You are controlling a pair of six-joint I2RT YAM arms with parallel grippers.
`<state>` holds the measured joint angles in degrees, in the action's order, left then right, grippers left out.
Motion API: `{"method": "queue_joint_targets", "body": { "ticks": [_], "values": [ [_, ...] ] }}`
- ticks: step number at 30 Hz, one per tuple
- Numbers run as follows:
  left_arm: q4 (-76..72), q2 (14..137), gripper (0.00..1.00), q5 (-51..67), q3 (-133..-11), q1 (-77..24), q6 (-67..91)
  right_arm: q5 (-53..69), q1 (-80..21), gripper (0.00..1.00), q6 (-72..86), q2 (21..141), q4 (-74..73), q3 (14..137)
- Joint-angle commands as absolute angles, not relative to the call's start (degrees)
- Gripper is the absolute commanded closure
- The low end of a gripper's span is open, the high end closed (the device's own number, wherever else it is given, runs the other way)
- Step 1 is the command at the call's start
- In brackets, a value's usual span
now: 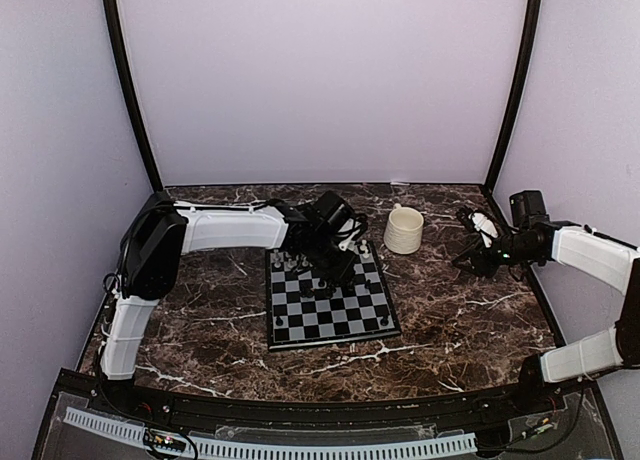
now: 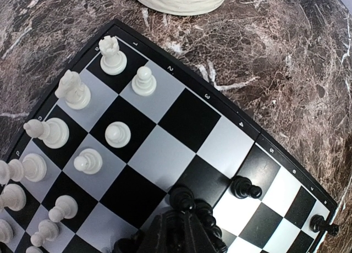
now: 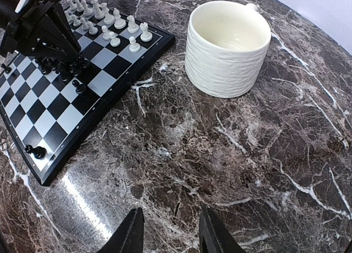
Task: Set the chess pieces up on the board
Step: Pick up the bishop from the chessboard, then place the bishop on c8.
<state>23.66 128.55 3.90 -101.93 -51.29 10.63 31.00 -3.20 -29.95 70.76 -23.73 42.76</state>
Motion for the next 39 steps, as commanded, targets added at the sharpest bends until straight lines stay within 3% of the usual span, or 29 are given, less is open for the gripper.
{"method": "queue_joint_targets", "body": {
  "ticks": [1, 10, 24, 30, 39],
  "values": [
    [25.27, 128.22, 0.89, 3.16, -104.00, -51.40, 10.00, 30.94, -2.83, 0.64, -30.44, 71.21, -22.39, 42.36],
    [27.14, 125.09, 0.97, 1.92, -105.47, -51.39, 9.84, 30.86, -2.81, 0.64, -30.47, 71.53, -22.37, 42.45],
    [30.46, 118.07, 0.98, 1.68, -104.38, -51.68, 10.91, 31.09, -2.81, 0.64, -30.46, 71.63, -22.52, 42.54],
    [30.55, 108.66, 0.98, 2.07, -94.99, -53.01, 11.52, 31.29, -2.89, 0.64, -30.46, 71.54, -22.50, 42.54],
    [21.33, 91.60, 0.97, 5.55, -68.08, -55.79, 13.60, 31.62, -2.81, 0.64, -30.42, 71.10, -22.48, 42.54]
  ]
}}
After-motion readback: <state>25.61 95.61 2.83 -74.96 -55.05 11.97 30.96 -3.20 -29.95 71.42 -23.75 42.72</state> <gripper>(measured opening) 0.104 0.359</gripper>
